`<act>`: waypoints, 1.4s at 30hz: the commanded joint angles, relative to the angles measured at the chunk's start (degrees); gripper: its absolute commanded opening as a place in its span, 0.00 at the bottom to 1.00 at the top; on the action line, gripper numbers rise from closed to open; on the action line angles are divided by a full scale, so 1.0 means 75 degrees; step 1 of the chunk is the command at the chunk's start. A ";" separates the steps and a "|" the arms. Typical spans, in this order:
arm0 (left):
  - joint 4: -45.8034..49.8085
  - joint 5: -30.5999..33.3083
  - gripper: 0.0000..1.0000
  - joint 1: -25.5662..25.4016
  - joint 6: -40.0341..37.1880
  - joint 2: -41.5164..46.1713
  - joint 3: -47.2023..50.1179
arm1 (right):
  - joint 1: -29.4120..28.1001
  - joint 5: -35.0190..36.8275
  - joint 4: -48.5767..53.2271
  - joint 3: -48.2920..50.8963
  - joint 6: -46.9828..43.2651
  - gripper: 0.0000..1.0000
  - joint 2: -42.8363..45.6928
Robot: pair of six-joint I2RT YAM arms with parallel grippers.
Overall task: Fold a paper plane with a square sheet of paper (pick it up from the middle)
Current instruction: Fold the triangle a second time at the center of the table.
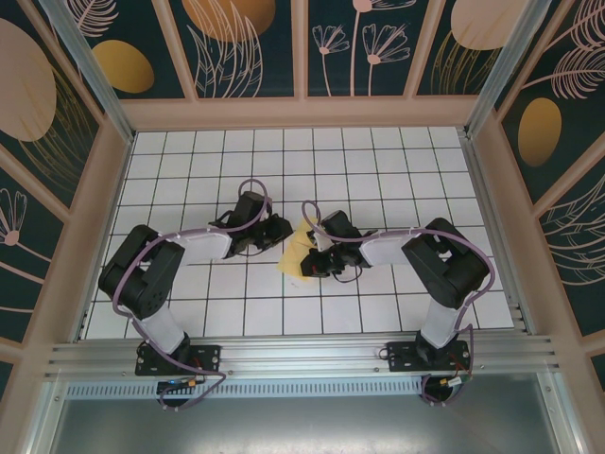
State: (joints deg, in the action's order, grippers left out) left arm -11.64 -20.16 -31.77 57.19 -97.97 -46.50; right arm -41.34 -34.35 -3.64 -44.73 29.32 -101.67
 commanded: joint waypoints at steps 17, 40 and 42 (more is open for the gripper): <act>0.0133 0.0182 0.20 -0.0275 -0.0077 -0.1365 -0.0627 | -0.0066 0.0278 0.0865 0.0081 -0.0036 0.02 -0.0085; 0.0358 0.0736 0.14 -0.0252 -0.0324 -0.1494 -0.0211 | 0.0150 -0.0079 0.0257 0.1266 0.0707 0.10 0.1342; 0.0323 0.0680 0.14 -0.0244 -0.0335 -0.1451 -0.0199 | 0.0156 -0.0181 0.0250 0.1107 0.0731 0.10 0.1640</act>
State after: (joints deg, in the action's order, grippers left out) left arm -12.03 -19.03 -34.46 56.38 -107.00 -50.15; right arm -40.71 -34.52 -2.33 -36.07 33.61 -92.86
